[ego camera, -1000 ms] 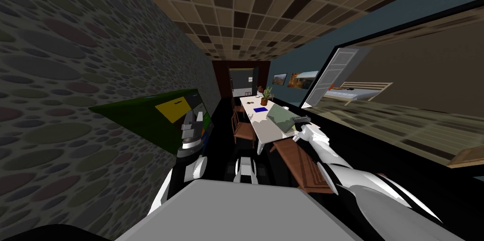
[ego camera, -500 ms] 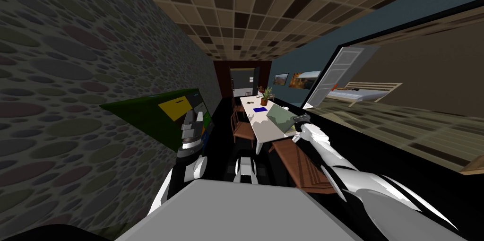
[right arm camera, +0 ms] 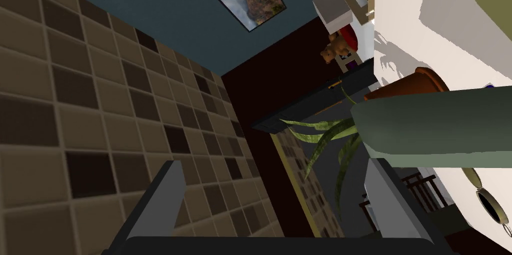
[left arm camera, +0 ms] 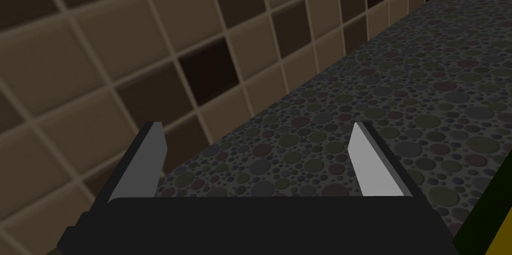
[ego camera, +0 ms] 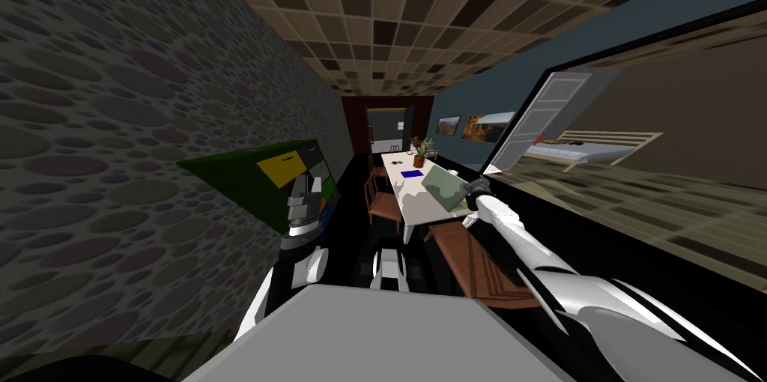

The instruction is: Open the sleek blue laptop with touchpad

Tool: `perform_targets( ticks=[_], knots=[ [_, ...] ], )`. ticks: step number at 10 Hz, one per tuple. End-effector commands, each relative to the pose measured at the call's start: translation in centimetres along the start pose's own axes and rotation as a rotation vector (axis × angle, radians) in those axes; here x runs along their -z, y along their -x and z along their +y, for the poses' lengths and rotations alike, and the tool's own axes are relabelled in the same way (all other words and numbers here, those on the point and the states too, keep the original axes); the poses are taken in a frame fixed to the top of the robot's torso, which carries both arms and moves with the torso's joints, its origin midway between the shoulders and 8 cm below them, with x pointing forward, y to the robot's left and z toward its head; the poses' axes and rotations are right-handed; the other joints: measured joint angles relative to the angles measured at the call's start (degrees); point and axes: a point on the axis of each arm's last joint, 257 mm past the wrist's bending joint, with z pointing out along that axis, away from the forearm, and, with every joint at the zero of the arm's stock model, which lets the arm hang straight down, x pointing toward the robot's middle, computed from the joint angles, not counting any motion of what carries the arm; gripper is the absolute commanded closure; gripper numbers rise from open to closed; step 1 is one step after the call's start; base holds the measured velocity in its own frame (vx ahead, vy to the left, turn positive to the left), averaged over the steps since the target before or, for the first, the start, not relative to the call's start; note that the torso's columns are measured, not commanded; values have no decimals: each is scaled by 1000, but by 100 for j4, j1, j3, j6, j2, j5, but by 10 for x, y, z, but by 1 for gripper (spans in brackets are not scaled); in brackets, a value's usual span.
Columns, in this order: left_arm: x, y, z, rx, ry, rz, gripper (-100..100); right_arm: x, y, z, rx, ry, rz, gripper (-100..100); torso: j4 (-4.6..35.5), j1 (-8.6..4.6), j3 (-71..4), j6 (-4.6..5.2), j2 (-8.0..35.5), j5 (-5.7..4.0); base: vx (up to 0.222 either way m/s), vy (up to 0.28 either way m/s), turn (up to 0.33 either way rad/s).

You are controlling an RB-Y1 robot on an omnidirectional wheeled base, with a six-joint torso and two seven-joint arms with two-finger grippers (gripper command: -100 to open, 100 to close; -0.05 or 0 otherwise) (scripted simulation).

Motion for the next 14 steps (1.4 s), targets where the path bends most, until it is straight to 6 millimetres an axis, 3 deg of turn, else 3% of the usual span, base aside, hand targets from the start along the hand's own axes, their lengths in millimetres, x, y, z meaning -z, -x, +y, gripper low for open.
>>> perform_targets(
  ticks=[1,7,14],
  knots=[
    [0,0,0,0,0,0,0,2,10,0,76,-7,-35,-100,-1,12,-1,4,-3,3,-24,-77,43],
    [0,0,0,0,0,0,0,10,28,8,222,-11,-104,-100,-1,9,-2,-2,-5,2,-27,-69,47],
    [0,0,0,0,0,0,0,30,49,39,412,13,-218,-100,-1,17,-2,1,-4,4,-32,-76,52]
  ],
)
